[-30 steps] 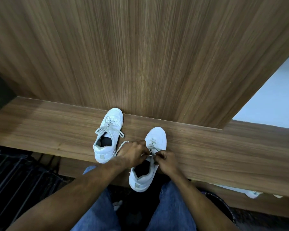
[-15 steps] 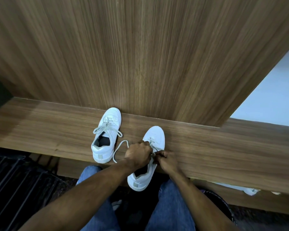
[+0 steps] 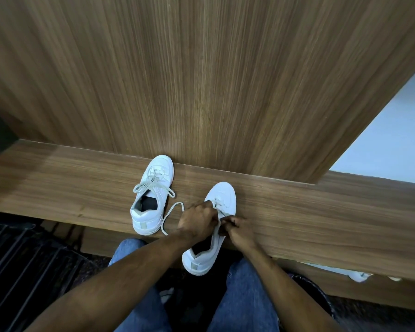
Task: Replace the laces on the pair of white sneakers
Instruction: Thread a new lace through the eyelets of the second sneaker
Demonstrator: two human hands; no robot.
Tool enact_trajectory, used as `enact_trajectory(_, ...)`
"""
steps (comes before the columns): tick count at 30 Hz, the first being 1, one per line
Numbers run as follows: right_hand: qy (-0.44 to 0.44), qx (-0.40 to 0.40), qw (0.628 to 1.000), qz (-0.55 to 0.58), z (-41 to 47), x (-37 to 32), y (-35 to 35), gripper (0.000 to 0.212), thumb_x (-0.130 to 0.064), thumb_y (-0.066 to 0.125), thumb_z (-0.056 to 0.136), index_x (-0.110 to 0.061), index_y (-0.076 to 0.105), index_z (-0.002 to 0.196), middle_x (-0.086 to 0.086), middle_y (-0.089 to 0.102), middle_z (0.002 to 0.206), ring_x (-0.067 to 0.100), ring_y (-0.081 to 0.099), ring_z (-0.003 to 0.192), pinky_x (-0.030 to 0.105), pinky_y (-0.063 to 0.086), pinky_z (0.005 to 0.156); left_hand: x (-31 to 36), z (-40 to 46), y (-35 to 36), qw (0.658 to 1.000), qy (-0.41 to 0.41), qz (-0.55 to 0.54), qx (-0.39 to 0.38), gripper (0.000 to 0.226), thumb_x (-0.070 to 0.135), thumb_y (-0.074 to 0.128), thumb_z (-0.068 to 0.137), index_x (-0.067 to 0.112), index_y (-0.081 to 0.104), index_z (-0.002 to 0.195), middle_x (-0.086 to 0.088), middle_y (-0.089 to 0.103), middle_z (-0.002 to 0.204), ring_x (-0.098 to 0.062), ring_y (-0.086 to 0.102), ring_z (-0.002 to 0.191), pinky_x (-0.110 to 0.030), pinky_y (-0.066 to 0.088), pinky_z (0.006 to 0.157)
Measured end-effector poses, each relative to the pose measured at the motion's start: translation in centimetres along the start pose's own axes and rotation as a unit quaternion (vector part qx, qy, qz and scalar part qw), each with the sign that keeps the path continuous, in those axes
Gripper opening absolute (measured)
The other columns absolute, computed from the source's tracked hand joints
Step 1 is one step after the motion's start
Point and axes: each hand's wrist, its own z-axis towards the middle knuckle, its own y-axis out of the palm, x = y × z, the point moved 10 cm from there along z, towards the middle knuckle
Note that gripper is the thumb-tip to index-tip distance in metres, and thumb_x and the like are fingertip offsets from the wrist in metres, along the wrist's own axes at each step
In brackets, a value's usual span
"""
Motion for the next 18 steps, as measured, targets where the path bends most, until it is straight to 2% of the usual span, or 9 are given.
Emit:
enact_trajectory(2, -0.003, 0.003, 0.999, -0.033, 0.1, -0.2, 0.0, 0.028, -0.007, 0.057, 0.087, -0.023, 0.067, 0.067, 0.000, 0.071, 0.068, 0.017, 0.068, 0.068, 0.041, 0.057, 0.077, -0.5, -0.3, -0.1, 1.000, 0.006, -0.018, 0.019, 0.026, 0.030, 0.049, 0.091, 0.022, 0.067, 0.108, 0.000, 0.053, 0.123, -0.021, 0.046, 0.120, -0.035, 0.035, 0.097)
enact_trajectory(5, -0.031, 0.010, 0.994, -0.101, 0.4, -1.3, -0.3, 0.019, -0.024, 0.052, 0.082, -0.029, 0.061, 0.066, -0.003, 0.070, 0.070, 0.021, 0.069, 0.072, 0.043, 0.056, 0.075, -1.4, -1.0, 0.4, 0.999, 0.010, -0.031, 0.032, 0.027, 0.033, 0.055, 0.087, 0.027, 0.061, 0.113, 0.002, 0.048, 0.123, -0.020, 0.044, 0.120, -0.036, 0.032, 0.098)
enact_trajectory(7, -0.050, 0.048, 0.992, -0.103, 0.6, -3.0, -1.8, 0.022, -0.020, 0.049, 0.085, -0.029, 0.056, 0.067, -0.003, 0.069, 0.072, 0.022, 0.069, 0.074, 0.042, 0.056, 0.074, -2.6, -1.4, 0.4, 0.996, -0.014, -0.076, 0.053, 0.030, 0.033, 0.060, 0.084, 0.025, 0.056, 0.113, 0.002, 0.048, 0.119, -0.022, 0.049, 0.113, -0.037, 0.037, 0.094)
enact_trajectory(9, -0.064, 0.126, 0.990, -0.029, 0.5, -4.5, -4.9, 0.025, -0.013, 0.046, 0.090, -0.027, 0.055, 0.071, -0.003, 0.067, 0.066, 0.022, 0.068, 0.068, 0.043, 0.055, 0.071, -4.0, -1.8, -0.3, 0.987, -0.053, -0.123, 0.087, 0.030, 0.034, 0.065, 0.081, 0.024, 0.052, 0.106, 0.003, 0.050, 0.112, -0.023, 0.055, 0.101, -0.035, 0.042, 0.085)
enact_trajectory(11, -0.077, 0.223, 0.970, 0.065, 0.4, -5.2, -8.8, 0.019, -0.021, 0.043, 0.088, -0.025, 0.053, 0.072, -0.005, 0.064, 0.056, 0.025, 0.067, 0.063, 0.047, 0.055, 0.070, -4.7, -2.2, -0.5, 0.981, -0.082, -0.152, 0.092, 0.027, 0.034, 0.068, 0.079, 0.025, 0.048, 0.095, 0.003, 0.055, 0.105, -0.024, 0.057, 0.094, -0.032, 0.042, 0.077)
enact_trajectory(13, -0.087, 0.299, 0.944, 0.106, 0.1, -5.2, -11.6, 0.017, -0.029, 0.041, 0.083, -0.021, 0.052, 0.074, -0.005, 0.064, 0.054, 0.030, 0.067, 0.065, 0.052, 0.054, 0.073, -5.1, -2.3, -0.2, 0.976, -0.112, -0.172, 0.071, 0.021, 0.036, 0.067, 0.080, 0.028, 0.051, 0.090, 0.001, 0.064, 0.097, -0.024, 0.058, 0.094, -0.031, 0.043, 0.074)
enact_trajectory(14, -0.087, 0.327, 0.937, 0.085, -0.4, -5.4, -12.4, 0.018, -0.028, 0.042, 0.084, -0.016, 0.054, 0.076, -0.002, 0.064, 0.060, 0.033, 0.066, 0.069, 0.052, 0.053, 0.074, -5.3, -2.4, 0.0, 0.974, -0.126, -0.179, 0.059, 0.018, 0.039, 0.067, 0.081, 0.028, 0.056, 0.091, 0.002, 0.067, 0.095, -0.023, 0.058, 0.096, -0.030, 0.044, 0.075)
enact_trajectory(16, -0.101, 0.334, 0.937, -0.026, -1.4, -6.2, -12.1, 0.010, -0.017, 0.050, 0.087, -0.010, 0.057, 0.089, 0.009, 0.065, 0.083, 0.034, 0.063, 0.082, 0.043, 0.049, 0.078, -5.6, -2.2, 0.4, 0.971, -0.143, -0.188, 0.048, 0.020, 0.042, 0.066, 0.080, 0.029, 0.064, 0.095, 0.004, 0.070, 0.095, -0.022, 0.059, 0.099, -0.030, 0.047, 0.077)
enact_trajectory(18, -0.133, 0.267, 0.941, -0.159, -1.5, -6.2, -9.3, 0.018, -0.010, 0.059, 0.085, -0.013, 0.059, 0.103, 0.006, 0.061, 0.102, 0.030, 0.059, 0.095, 0.034, 0.044, 0.078, -5.8, -2.0, 0.5, 0.969, -0.154, -0.188, 0.042, 0.022, 0.043, 0.066, 0.078, 0.029, 0.068, 0.095, 0.003, 0.070, 0.096, -0.021, 0.061, 0.099, -0.029, 0.047, 0.076)
